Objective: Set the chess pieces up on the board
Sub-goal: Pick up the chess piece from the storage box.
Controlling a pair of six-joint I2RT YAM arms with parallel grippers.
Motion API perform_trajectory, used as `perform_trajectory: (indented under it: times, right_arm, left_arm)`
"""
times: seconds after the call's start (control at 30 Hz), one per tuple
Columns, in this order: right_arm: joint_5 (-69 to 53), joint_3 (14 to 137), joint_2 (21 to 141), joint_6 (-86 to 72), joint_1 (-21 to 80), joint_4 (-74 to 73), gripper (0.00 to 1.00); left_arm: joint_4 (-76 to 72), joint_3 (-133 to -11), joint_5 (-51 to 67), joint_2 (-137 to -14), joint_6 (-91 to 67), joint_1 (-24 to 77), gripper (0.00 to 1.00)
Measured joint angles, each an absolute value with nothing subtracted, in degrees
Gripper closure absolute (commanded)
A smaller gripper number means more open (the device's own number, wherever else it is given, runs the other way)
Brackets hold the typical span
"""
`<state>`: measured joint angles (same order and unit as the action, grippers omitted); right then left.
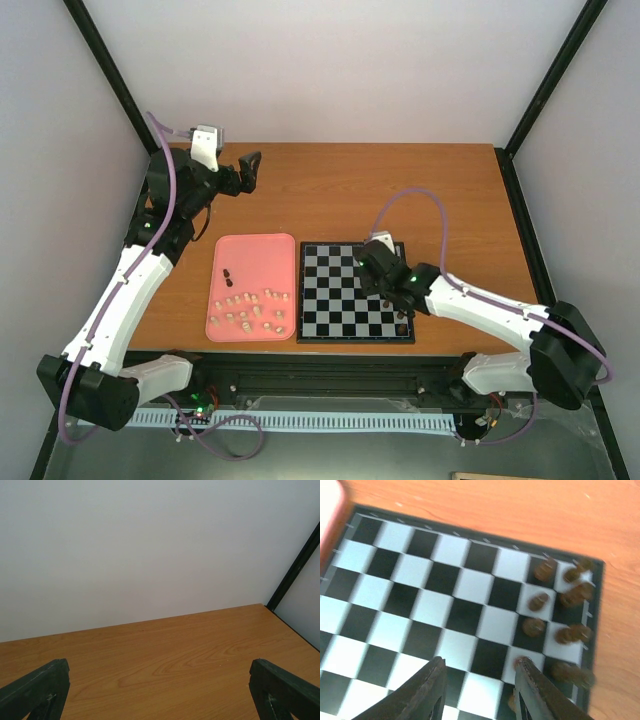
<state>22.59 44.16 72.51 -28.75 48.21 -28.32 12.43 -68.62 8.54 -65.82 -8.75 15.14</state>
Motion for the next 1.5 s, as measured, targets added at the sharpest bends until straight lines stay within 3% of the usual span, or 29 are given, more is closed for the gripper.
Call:
perform_trajectory:
  times: [0.2,0.47,0.93,1.5]
  right_arm:
    - [14.6,49.7,77.8,-23.1,50.5,-19.7,0.63]
    - [0.0,69.5,100.8,-13.0,54.8,-6.9,0.65]
    - [-11.3,109.3,134.5,-3.6,59.9,-15.1,0.67]
    - [-7.0,120.3,143.2,-2.4,62.0,-24.3,0.66]
  left_arm:
    - [12.4,-68.6,8.6,-65.5,-8.8,15.1,0.00]
    - [12.4,-68.3,8.3,-60.6,-8.8,15.2,0.00]
    - [14.1,-67.2,5.4,-51.9,-8.7,15.2,0.00]
    - [14.4,-66.7,4.7,-51.7,-8.7,15.2,0.00]
